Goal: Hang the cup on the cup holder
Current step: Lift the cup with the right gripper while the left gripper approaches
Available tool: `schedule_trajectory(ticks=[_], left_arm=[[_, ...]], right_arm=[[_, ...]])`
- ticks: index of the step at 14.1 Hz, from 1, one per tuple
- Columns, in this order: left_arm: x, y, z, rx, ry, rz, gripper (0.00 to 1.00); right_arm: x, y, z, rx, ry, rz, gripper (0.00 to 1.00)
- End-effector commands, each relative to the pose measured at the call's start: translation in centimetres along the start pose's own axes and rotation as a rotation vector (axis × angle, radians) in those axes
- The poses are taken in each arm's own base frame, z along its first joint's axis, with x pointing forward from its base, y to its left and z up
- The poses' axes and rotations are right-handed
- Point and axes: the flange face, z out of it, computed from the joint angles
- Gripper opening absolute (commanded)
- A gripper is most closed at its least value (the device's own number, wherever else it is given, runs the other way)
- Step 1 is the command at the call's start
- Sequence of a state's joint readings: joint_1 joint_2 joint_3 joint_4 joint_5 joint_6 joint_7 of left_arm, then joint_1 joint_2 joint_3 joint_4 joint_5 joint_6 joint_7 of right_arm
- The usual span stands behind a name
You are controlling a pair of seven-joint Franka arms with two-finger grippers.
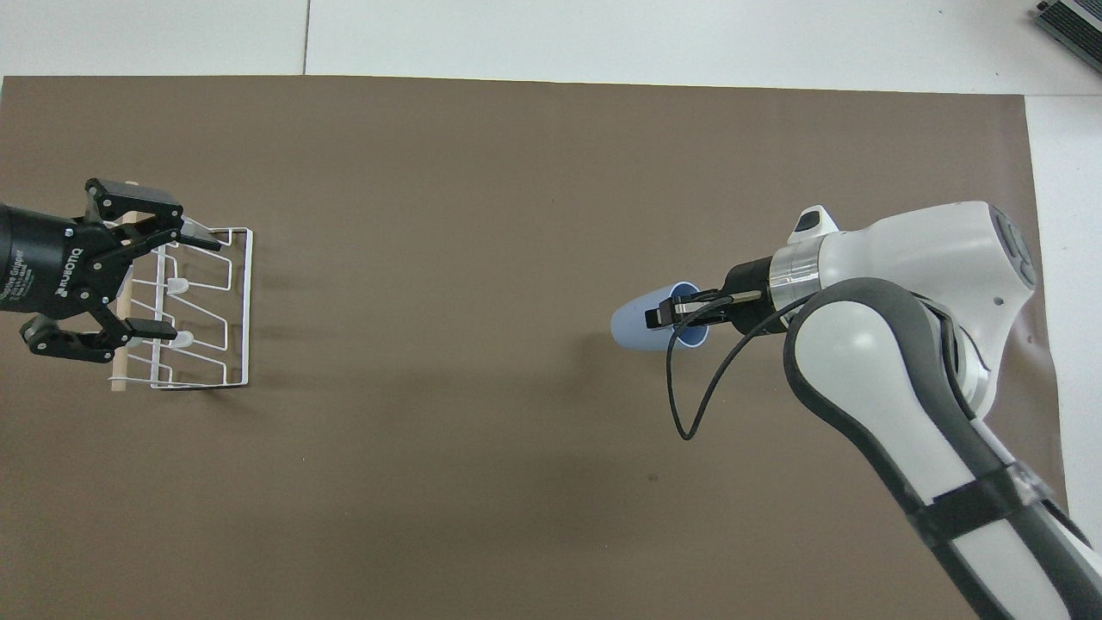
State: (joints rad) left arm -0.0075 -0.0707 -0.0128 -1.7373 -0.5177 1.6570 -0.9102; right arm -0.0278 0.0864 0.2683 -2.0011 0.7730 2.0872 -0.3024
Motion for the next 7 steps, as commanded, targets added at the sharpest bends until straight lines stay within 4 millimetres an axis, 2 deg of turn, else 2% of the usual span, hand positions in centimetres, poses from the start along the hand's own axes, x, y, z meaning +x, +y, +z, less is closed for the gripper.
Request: schedule_trajectory(ticks=[1, 3, 5, 7], left_arm=[[-0.8, -1.1, 0.8, -0.094, -0.074, -0.280, 1.00], [-0.7, -1.9, 1.9, -0.189, -0.131, -0.471, 1.00], [-1.4, -1.5, 2.4, -0.228, -0.185, -0.608, 1.00], [-2.9, -0.5, 3.3, -0.222, -0.196, -0.635, 1.00]], right_arm=[[0.7, -1.8, -0.6, 0.143, 0.055, -0.075, 0.00], [0.5, -4.1, -0.7, 0.236, 0.087, -0.074, 0.00], [0.1, -7.6, -0.6, 0.361, 0.134, -0.036, 0.00], [0.1, -10.4, -0.6, 0.469, 0.189, 0.008, 0.00]])
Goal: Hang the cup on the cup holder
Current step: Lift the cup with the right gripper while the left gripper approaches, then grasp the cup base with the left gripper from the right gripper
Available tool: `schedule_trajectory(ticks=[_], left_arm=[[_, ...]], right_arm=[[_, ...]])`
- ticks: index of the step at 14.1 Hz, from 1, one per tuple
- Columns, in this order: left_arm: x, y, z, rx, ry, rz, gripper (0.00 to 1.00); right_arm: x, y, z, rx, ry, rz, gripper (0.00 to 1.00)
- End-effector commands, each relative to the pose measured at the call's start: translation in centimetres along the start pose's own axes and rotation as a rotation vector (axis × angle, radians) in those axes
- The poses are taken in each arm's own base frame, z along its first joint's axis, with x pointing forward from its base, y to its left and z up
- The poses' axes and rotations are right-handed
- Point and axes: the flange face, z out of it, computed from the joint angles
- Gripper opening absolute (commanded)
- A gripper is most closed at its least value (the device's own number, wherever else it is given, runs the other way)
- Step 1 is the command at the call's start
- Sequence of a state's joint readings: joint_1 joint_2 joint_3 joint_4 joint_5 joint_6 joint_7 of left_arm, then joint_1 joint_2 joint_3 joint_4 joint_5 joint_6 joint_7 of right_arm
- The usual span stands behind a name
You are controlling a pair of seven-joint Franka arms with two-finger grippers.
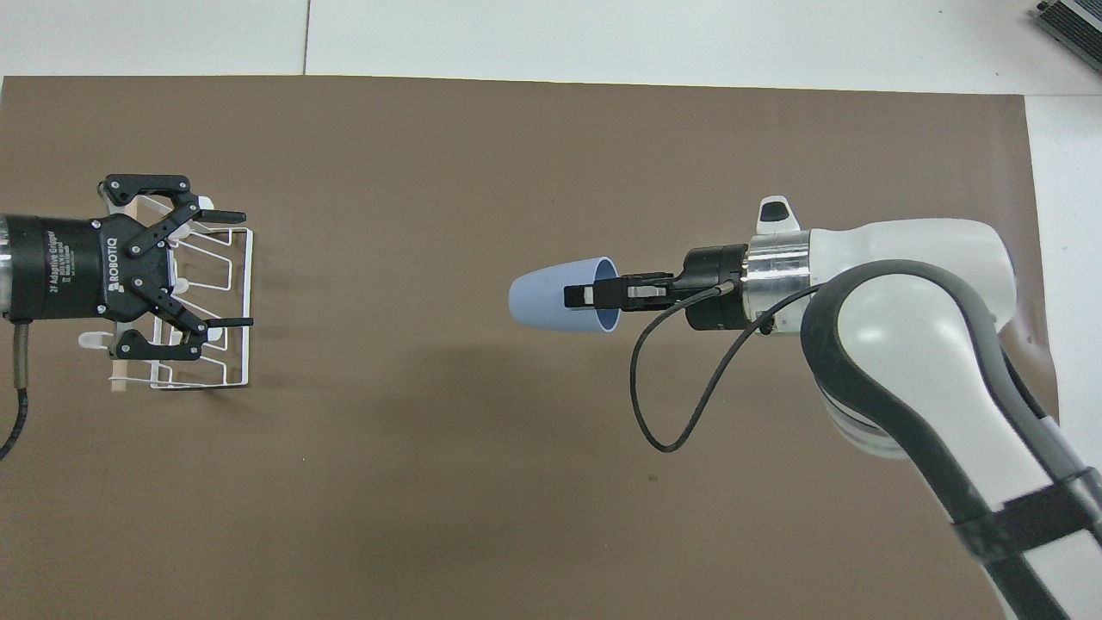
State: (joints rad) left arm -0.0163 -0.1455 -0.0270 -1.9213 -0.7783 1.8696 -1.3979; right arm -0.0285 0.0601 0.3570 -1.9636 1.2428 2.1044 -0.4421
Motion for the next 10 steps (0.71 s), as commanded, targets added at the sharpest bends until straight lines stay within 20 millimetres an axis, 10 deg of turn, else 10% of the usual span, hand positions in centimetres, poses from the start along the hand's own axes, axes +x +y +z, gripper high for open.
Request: schedule_trajectory(ticks=[1, 10], left_arm=[[-1.8, -1.3, 1.0, -0.017, -0.020, -0.056, 1.00], [-6.8, -2.5, 4.1, 0.043, -0.052, 0.034, 1.00]], right_arm=[[0.0, -3.8, 0.5, 0.104, 0.085, 0.014, 0.00], [-2.9, -14.4, 5.0, 0.180, 0.175, 0.036, 0.00]])
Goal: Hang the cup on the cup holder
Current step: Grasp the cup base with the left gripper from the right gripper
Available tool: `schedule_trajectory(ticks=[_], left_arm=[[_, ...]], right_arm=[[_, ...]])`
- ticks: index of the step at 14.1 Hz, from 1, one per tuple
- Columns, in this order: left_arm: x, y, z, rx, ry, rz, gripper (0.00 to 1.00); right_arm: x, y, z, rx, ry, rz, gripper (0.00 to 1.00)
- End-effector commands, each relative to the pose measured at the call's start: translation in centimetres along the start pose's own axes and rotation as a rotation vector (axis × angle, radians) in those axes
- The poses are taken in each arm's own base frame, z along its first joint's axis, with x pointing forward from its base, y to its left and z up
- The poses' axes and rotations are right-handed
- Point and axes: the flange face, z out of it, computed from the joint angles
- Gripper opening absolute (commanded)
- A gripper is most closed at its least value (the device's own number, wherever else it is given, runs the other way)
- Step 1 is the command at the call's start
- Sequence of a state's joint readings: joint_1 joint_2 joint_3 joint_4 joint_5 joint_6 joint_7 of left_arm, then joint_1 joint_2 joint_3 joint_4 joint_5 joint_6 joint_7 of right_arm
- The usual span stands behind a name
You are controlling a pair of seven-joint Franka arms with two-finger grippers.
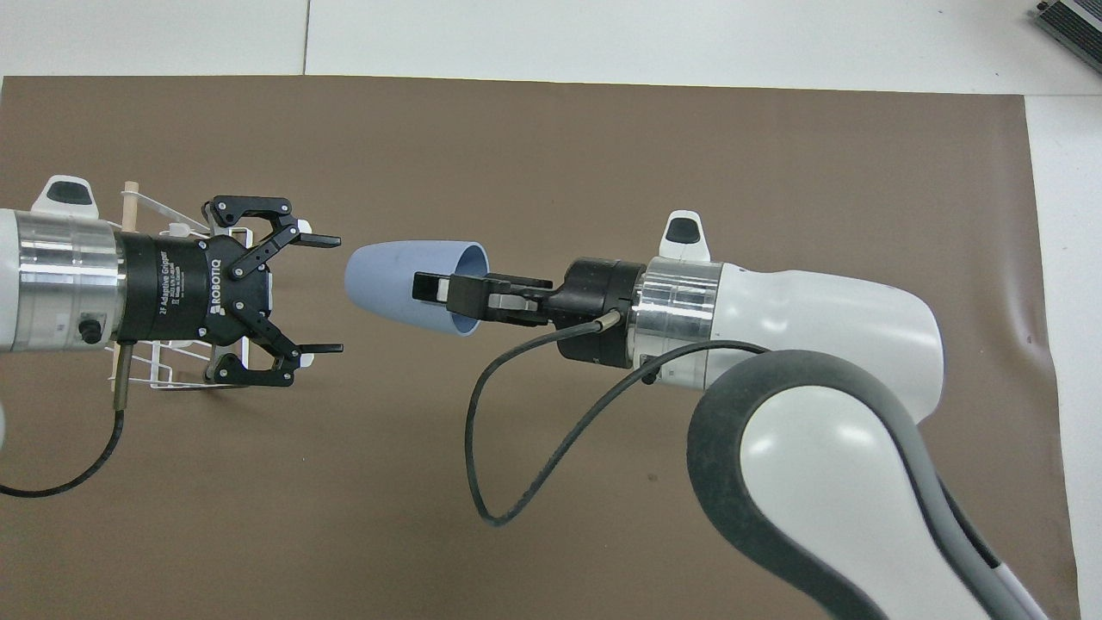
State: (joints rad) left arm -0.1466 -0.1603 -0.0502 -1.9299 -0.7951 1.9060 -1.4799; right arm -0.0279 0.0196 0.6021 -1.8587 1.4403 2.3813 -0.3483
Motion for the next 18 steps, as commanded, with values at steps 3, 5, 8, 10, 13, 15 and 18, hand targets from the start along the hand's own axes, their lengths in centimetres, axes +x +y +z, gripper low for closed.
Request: schedule_trajectory(ticks=[3, 5, 8, 10, 13, 15, 18], left_arm=[[-1.0, -0.7, -0.9, -0.022, -0.031, 0.014, 1.00], [-1.6, -1.0, -1.2, 0.000, -0.035, 0.024, 1.00], [-2.4, -1.6, -2.3, 0.002, -0.042, 0.039, 1.00], [-2.5, -1.7, -2.2, 0.006, -0.042, 0.042, 1.00], [-2.8, -1.8, -1.9, 0.008, -0.042, 0.049, 1.00], [-3.4, -2.1, -1.4, 0.020, -0.038, 0.063, 1.00], [-4.1, -2.5, -0.6, 0.026, -0.034, 0.078, 1.00]], right_arm=[[-1.6, -2.6, 0.5, 0.065, 0.040, 0.051, 0.00], [-1.9, -2.8, 0.8, 0.061, 0.054, 0.051, 0.00], [-2.2, -2.9, 1.1, 0.052, 0.065, 0.065, 0.00], [-2.2, -3.0, 1.1, 0.053, 0.064, 0.063, 0.00], [-2.1, -2.9, 1.1, 0.052, 0.065, 0.064, 0.00], [-2.0, -2.9, 1.0, 0.051, 0.066, 0.063, 0.00], [-2.0, -2.8, 1.0, 0.049, 0.067, 0.065, 0.00]])
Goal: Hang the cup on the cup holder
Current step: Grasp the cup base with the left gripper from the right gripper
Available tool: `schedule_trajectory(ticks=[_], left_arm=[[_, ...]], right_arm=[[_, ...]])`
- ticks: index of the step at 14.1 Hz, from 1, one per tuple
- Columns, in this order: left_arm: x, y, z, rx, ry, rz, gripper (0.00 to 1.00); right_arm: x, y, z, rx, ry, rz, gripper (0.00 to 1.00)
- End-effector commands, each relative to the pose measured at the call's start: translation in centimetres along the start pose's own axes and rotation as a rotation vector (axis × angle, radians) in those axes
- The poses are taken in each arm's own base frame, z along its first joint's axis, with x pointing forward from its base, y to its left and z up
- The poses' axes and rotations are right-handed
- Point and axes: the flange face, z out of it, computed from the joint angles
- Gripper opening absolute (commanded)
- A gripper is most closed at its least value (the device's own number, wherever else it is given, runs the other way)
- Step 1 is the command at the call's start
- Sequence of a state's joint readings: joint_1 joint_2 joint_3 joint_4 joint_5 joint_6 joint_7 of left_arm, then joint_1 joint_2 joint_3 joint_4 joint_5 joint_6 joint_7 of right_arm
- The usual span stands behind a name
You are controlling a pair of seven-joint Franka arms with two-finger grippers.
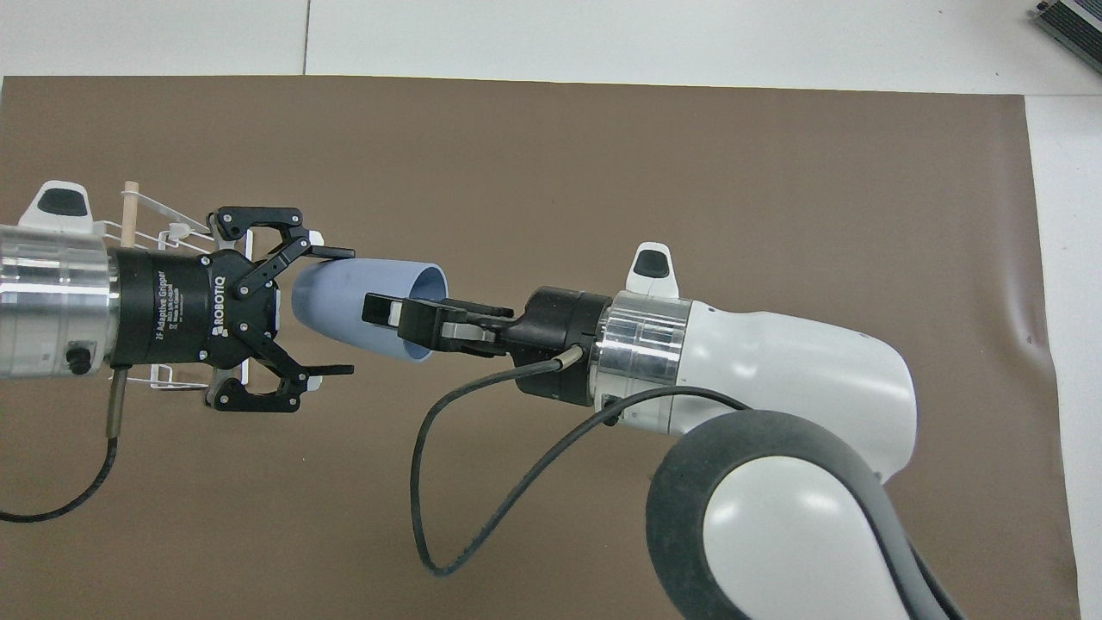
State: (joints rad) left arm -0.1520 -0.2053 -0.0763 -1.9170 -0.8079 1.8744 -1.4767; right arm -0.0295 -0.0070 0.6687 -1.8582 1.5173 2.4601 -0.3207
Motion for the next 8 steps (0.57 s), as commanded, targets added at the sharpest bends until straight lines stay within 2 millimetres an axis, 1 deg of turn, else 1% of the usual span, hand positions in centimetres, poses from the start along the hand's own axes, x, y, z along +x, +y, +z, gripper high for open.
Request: schedule_trajectory(ticks=[1, 3, 7, 8], left_arm=[[-0.8, -0.7, 0.2, 0.012, -0.014, 0.013, 1.00], [-0.6, -0.7, 0.2, 0.012, -0.012, 0.012, 0.96], [0.2, -0.6, -0.1, 0.009, 0.002, 0.035, 0.95], [0.3, -0.6, -0.2, 0.008, 0.003, 0.039, 0.79]], right_arm=[[0.1, -0.3, -0.4, 0.011, 0.029, 0.023, 0.00], [0.1, -0.3, -0.4, 0.011, 0.029, 0.023, 0.00], [0.1, -0.2, -0.4, 0.010, 0.029, 0.024, 0.00], [0.1, -0.3, -0.4, 0.011, 0.029, 0.023, 0.00]])
